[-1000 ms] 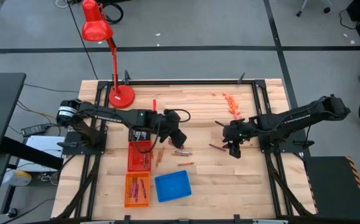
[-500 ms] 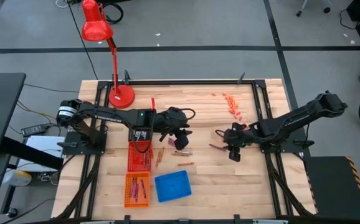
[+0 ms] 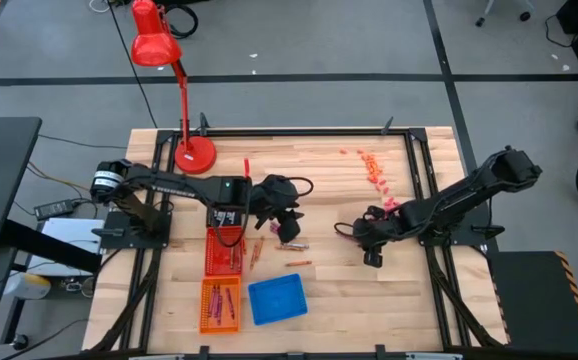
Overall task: Sort crayons
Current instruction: Put the red crayon into the orange bin
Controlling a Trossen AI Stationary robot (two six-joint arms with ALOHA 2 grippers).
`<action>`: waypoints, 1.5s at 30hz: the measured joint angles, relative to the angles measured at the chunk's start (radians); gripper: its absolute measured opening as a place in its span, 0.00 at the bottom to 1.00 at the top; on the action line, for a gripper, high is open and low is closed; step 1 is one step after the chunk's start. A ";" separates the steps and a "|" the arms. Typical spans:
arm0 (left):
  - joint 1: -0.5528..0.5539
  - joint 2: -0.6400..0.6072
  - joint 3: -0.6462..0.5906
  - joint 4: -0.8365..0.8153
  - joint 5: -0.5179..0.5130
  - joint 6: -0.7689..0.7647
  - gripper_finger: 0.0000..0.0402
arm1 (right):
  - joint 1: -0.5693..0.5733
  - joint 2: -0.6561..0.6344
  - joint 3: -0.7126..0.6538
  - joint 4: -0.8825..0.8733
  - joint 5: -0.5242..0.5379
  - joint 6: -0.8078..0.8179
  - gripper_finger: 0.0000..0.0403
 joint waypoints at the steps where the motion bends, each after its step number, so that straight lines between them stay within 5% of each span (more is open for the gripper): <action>1: -0.003 0.000 0.000 0.000 0.000 -0.001 0.40 | 0.000 0.010 0.000 0.003 -0.006 0.001 0.38; 8: -0.025 0.000 0.000 0.000 0.000 -0.033 0.40 | 0.000 0.079 0.005 0.004 -0.023 0.026 0.35; 23: -0.083 0.043 -0.003 -0.054 -0.056 0.036 0.40 | -0.002 0.092 0.003 0.019 -0.017 0.022 0.08; 34: -0.101 0.189 -0.004 -0.018 -0.054 -0.030 0.40 | -0.004 0.032 0.013 -0.009 -0.004 0.020 0.08; 45: -0.091 0.198 -0.004 0.036 -0.027 -0.014 0.40 | -0.003 0.019 0.105 -0.075 -0.018 -0.080 0.08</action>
